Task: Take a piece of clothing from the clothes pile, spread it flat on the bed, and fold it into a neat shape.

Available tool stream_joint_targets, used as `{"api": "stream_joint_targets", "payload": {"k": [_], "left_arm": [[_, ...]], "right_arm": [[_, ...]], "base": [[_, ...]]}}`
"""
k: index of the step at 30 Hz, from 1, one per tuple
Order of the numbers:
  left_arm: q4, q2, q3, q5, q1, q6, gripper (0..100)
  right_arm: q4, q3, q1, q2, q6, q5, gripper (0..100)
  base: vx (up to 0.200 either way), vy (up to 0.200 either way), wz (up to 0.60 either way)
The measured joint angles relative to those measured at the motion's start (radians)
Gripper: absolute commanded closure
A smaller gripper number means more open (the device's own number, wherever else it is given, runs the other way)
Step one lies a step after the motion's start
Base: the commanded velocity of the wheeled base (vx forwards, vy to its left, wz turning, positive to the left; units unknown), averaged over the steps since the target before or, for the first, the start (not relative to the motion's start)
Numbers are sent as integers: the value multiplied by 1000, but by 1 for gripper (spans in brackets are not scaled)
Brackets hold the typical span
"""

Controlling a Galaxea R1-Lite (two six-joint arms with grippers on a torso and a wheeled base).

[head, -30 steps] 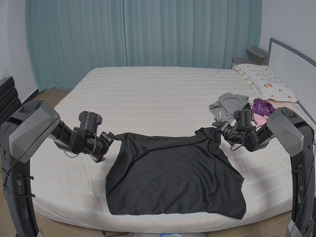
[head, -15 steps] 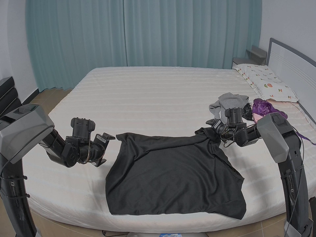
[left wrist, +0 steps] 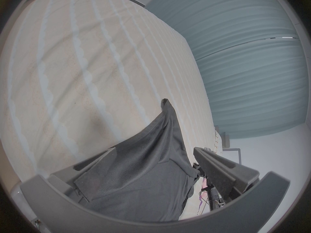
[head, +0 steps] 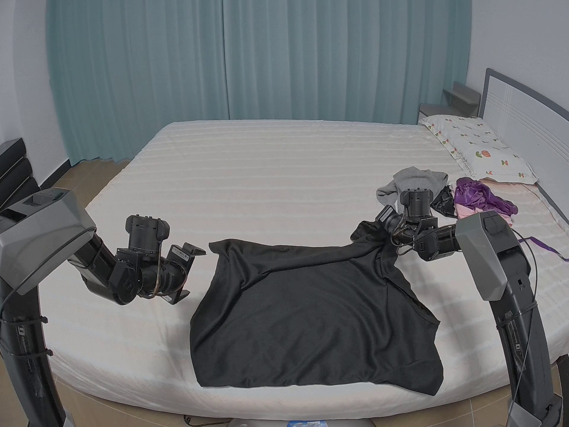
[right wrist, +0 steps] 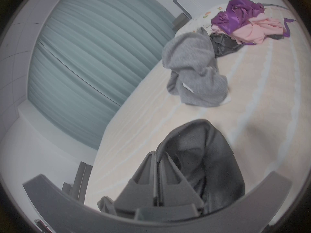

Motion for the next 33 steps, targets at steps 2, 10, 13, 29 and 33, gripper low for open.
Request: {"api": "stream_joint_targets", "payload": {"k": [2, 10, 13, 29, 33], "left_arm": [[0, 0, 1, 0, 0, 0, 0], [0, 0, 3, 0, 0, 0, 0], [0, 0, 3, 0, 0, 0, 0], [-9, -4, 28, -5, 0, 1, 0], [-25, -7, 41, -6, 1, 2, 0]], "right_arm": [[-33, -12, -1, 4, -1, -4, 100], [-211, -23, 0, 30, -96, -11, 0], [-211, -23, 0, 49, -112, -11, 0], [-186, 296, -6, -90, -136, 24, 0], [-201, 476, -3, -188, -119, 51, 0]], "base": [[0, 0, 0], [0, 0, 0], [0, 0, 0], [0, 0, 0], [0, 0, 0]]}}
